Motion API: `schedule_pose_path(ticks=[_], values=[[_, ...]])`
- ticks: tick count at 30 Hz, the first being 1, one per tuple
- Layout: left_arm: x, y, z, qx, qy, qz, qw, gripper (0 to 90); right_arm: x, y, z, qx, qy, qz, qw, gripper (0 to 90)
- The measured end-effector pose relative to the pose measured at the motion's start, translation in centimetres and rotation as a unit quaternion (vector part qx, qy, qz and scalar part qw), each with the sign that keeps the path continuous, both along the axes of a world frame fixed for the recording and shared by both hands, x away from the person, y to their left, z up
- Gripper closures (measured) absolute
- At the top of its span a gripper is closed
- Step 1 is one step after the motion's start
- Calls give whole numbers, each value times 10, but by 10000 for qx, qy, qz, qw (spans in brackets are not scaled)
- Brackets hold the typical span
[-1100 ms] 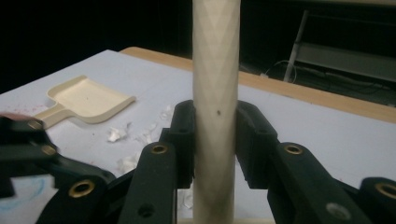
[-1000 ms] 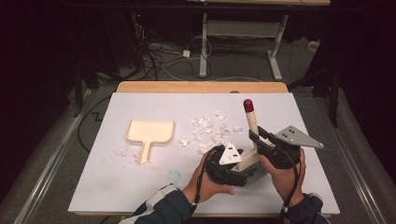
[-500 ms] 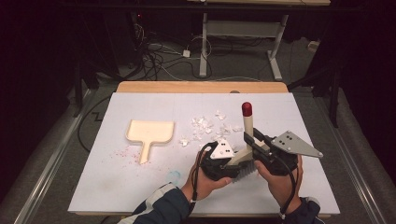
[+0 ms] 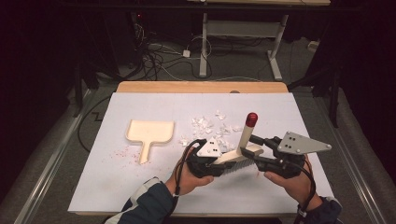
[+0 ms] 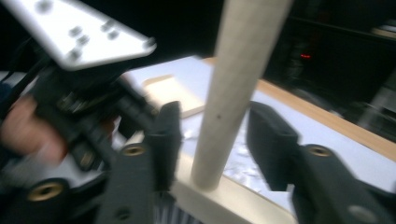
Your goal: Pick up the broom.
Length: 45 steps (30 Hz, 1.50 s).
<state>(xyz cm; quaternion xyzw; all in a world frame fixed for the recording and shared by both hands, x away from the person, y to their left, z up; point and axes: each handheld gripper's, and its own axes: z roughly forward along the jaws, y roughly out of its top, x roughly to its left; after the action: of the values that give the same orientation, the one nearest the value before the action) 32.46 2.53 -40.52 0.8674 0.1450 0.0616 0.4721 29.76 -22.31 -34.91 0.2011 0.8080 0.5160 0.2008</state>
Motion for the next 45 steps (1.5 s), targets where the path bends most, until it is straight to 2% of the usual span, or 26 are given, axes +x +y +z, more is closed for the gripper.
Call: schedule_pose_path(ticks=[2,3,4,5,6,7,9,11,12,14,18,19,22,23,25,27,28,30,31,32,34,35,36,39,42,45], values=[[-5,12,-1,176,-61,-258,9995,661,1,-2,-5,-268,21,255,9993,470],[-5,12,-1,176,-61,-258,9995,661,2,-4,-8,-300,114,398,9987,447],[-8,21,-2,237,-55,-408,9989,661,4,-3,-11,-371,248,546,9975,430],[-8,21,-2,237,-55,-408,9989,661,4,-3,-11,-371,248,546,9975,430],[-10,26,-2,227,-36,-500,9985,661,4,1,-18,-618,286,719,9951,391],[-15,33,-3,182,-6,-663,9976,661,5,4,-21,-711,360,886,9929,376],[-17,37,-3,157,7,-764,9970,661,6,12,-28,-849,533,1145,9884,355],[-23,43,-3,189,-4,-962,9952,661,6,20,-36,-985,669,1446,9823,356],[-23,43,-3,189,-4,-962,9952,660,5,24,-40,-1048,721,1570,9794,363],[-29,46,-3,256,-18,-1142,9931,660,4,31,-46,-1129,783,1817,9737,413],[-31,47,-4,253,-10,-1220,9922,659,3,41,-56,-1225,960,2155,9640,555],[-32,47,-4,291,-19,-1265,9915,659,3,42,-58,-1247,954,2170,9635,593],[-31,45,-5,292,-54,-1238,9919,632,6,43,-61,-1206,1002,2256,9615,650],[-30,47,-5,296,-121,-1090,9935,600,5,43,-61,-1211,997,2301,9605,664],[-29,49,-4,263,-115,-1004,9945,556,3,43,-60,-1227,1001,2105,9647,673],[-29,56,-2,278,-236,-816,9960,526,4,43,-60,-1224,921,2142,9647,675],[-29,61,-1,323,-362,-564,9972,418,5,40,-58,-1200,904,2030,9676,676],[-30,73,2,236,-464,-246,9983,381,5,38,-57,-1208,894,1993,9683,675],[-31,80,2,259,-562,-27,9981,331,8,34,-54,-1146,866,1893,9714,676],[-33,88,3,302,-676,181,9971,299,9,31,-53,-1097,873,1837,9729,675],[-36,104,0,353,-846,619,9939,267,11,27,-50,-1030,854,1696,9764,675],[-37,113,-2,311,-844,816,9926,267,11,27,-50,-1030,854,1696,9764,675],[-37,122,-5,294,-834,991,9911,244,13,23,-47,-985,837,1603,9786,675],[-38,145,-16,483,-873,1494,9837,225,16,19,-45,-872,881,1513,9807,675],[-39,166,-24,483,-856,1897,9769,225,22,14,-41,-677,889,1346,9846,674],[-41,184,-31,439,-740,2326,9688,224,26,13,-39,-684,833,1118,9879,674]])
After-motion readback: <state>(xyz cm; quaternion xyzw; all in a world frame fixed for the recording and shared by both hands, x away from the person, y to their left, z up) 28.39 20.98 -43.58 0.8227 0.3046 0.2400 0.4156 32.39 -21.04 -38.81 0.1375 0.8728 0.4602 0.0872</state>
